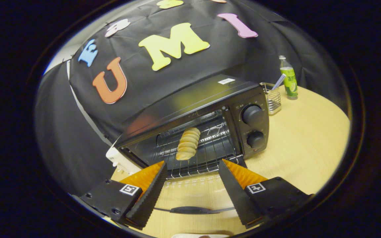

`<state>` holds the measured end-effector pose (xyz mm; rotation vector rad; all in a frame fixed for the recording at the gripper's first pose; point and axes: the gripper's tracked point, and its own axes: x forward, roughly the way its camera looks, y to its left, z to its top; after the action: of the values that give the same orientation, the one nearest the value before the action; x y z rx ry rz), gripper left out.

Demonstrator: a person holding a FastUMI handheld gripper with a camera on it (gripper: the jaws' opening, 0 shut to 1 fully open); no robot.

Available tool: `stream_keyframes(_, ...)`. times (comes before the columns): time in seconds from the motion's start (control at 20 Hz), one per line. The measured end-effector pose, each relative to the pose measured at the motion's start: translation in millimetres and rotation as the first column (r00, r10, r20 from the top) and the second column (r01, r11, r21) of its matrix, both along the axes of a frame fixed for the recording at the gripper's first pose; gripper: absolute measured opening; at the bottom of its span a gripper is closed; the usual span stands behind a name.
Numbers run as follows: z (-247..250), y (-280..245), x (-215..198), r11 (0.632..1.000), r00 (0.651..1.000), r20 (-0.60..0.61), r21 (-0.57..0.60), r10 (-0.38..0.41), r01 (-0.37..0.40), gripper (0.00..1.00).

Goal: Open the toaster oven, put the food inside, and close the toaster oven door.

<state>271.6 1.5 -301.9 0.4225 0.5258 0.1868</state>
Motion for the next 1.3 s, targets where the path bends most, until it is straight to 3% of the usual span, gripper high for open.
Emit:
stream_keyframes(0.2,22,11,-36,0.992,0.999,0.031,-0.126,0.018,-0.014,1.00)
stream_keyframes(0.35,37,9,-57,0.971,0.997,0.076,-0.239,-0.002,0.020,1.00)
stream_keyframes(0.55,35,25,-82,0.962,0.997,0.074,-0.273,0.005,0.016,1.00)
stream_keyframes(0.8,-1,48,-93,0.948,0.999,0.008,-0.317,0.033,-0.029,1.00)
stream_keyframes(1.3,-104,48,-100,0.954,0.982,-0.185,-0.298,-0.019,-0.038,1.00)
